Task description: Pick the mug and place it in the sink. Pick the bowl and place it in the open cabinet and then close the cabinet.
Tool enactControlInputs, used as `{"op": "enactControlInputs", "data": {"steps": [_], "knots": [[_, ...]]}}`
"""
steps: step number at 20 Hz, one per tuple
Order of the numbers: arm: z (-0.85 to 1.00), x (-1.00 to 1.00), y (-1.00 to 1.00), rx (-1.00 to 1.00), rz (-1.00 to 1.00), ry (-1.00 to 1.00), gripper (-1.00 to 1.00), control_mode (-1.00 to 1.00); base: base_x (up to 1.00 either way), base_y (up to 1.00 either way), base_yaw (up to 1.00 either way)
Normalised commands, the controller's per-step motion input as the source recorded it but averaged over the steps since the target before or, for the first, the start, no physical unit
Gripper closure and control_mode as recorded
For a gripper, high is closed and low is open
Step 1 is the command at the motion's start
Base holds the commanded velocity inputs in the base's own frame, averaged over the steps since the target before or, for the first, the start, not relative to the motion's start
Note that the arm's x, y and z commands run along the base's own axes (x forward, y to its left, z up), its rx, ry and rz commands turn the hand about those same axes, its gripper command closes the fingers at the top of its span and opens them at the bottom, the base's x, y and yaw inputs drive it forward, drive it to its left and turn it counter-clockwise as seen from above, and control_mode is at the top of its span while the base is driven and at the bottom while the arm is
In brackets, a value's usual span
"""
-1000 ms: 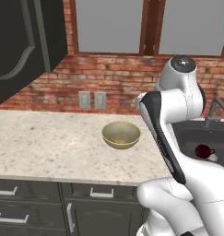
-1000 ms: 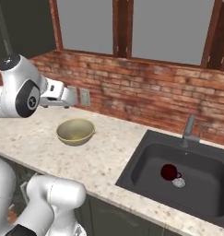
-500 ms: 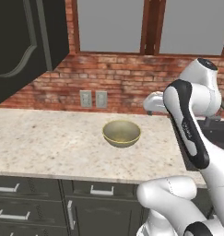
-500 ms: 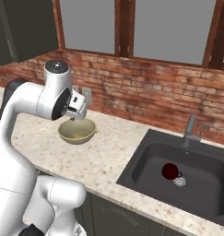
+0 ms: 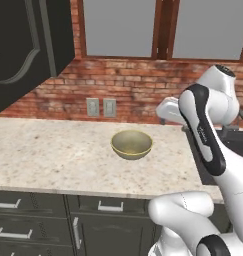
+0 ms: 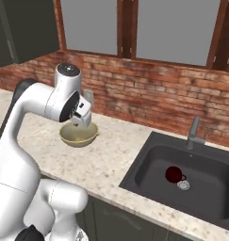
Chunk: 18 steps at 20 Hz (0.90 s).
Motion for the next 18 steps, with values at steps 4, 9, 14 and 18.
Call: {"op": "enactControlInputs", "data": {"steps": [4, 9, 14, 18], "knots": [[-0.27, 0.0, -0.02, 0.03, -0.33, 0.0, -1.0, -1.0, 0.0, 0.0, 0.0], [-0.36, 0.0, -0.07, 0.12, -0.27, 0.0, -1.0, -1.0, 0.0, 0.0, 0.0], [-0.43, 0.01, -0.12, 0.19, -0.12, 0.02, -1.0, -1.0, 0.0, 0.0, 0.0], [-0.43, 0.09, -0.04, 0.18, -0.04, 0.03, -1.0, -1.0, 0.0, 0.0, 0.0]]}}
